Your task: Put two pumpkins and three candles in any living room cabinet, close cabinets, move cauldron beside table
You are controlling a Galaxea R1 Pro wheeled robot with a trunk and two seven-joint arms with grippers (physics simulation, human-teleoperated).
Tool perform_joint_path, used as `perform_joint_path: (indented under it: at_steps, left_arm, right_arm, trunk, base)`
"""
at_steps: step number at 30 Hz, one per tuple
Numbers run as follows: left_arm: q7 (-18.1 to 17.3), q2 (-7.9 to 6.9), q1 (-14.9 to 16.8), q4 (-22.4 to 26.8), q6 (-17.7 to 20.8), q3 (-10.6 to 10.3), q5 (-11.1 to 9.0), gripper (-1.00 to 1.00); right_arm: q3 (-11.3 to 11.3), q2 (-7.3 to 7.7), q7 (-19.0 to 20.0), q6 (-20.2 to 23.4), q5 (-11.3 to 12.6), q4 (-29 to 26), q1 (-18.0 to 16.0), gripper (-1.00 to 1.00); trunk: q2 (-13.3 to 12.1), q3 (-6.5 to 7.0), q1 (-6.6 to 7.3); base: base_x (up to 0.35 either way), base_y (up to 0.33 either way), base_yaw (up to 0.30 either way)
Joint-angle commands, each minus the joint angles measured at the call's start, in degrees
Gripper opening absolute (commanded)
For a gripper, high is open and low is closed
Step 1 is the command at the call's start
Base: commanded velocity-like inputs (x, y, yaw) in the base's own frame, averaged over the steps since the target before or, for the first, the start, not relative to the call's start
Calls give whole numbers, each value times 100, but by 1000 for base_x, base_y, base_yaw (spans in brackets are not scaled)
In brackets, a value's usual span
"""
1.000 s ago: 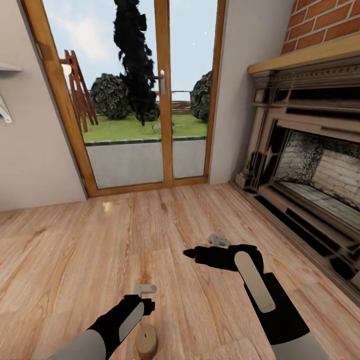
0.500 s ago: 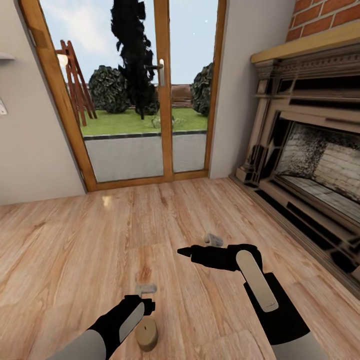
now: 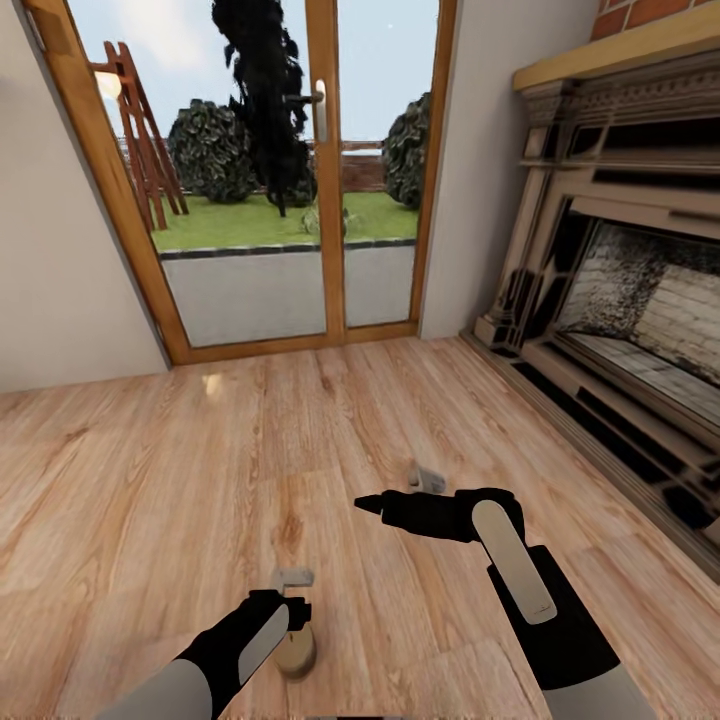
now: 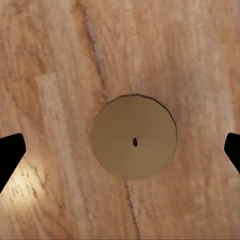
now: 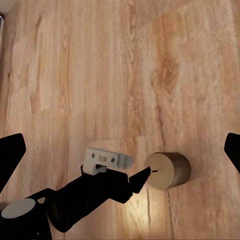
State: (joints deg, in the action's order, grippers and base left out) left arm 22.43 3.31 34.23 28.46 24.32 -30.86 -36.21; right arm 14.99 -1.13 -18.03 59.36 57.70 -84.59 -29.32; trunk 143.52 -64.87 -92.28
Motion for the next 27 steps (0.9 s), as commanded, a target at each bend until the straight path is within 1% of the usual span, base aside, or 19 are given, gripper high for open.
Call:
perform_joint_path:
  at_steps: [1,27]
  left_arm:
    - [52,-2,5,10,11,-43,-60,100]
    - [48,3,5,38,19,-34,-70,100]
  right_arm:
    - [2,-1,-60,13,59,-5,-4,100]
    - [7,-9,-60,6,65,26,-4,100]
  trunk:
    - [4,-28,-1]
    - [39,-604,-68]
  base:
    - [0,0,0]
    - [0,0,0]
